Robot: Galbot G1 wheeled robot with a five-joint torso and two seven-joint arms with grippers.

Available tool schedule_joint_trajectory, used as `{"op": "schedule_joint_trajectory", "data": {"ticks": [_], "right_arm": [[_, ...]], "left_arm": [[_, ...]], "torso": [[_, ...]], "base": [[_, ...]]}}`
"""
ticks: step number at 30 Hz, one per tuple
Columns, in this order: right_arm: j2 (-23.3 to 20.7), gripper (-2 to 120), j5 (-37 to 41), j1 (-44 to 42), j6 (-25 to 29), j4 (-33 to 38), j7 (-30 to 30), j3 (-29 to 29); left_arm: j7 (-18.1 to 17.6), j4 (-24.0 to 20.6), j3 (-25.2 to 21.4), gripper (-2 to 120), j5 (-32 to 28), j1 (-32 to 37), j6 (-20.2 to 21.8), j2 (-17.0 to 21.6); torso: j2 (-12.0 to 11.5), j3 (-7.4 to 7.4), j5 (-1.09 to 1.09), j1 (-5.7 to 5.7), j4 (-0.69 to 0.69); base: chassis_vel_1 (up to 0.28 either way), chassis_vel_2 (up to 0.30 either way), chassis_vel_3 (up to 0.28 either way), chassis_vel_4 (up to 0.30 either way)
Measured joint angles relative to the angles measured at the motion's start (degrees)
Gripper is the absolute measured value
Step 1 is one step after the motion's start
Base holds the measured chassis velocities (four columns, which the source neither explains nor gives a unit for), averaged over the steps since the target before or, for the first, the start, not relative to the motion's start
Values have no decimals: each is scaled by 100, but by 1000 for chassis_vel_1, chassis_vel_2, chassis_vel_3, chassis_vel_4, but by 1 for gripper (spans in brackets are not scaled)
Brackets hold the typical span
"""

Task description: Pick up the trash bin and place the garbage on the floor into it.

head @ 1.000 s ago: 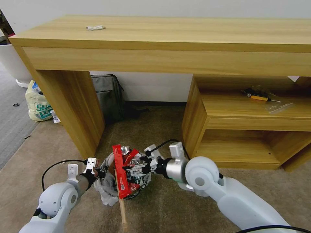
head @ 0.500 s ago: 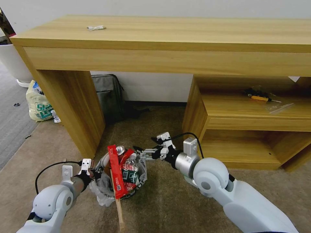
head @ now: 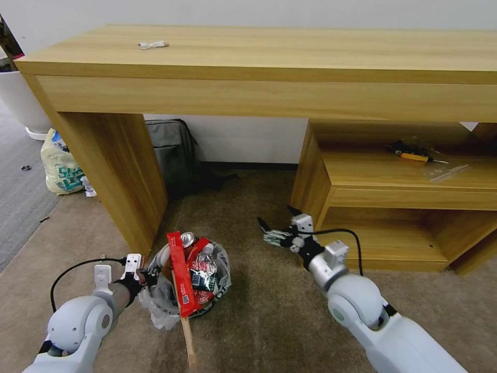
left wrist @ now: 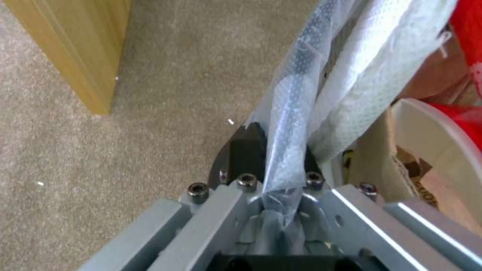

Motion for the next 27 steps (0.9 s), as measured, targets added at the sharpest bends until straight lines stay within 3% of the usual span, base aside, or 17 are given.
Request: {"op": "schedule_joint_trajectory", "data": {"ticks": [7,16,27], "right_arm": [[525,100,-778,-840,277,233,-1,556],[957,100,-1079,-1332,364,411,39,959],[986,100,-958,-1323,349,467,66,1061]], "left_arm": [[7,44,-30,0,1,-37,0,-11],[13,136,-117,0,1,-59,0,48],[-88,443,-110,0,-29,-343,0,33]], "torso": [[0,0,0,0,0],[0,0,-1,0,0],[0,0,1,0,1]], "base": [[0,0,0,0],[0,0,0,0],[0,0,0,0]]}}
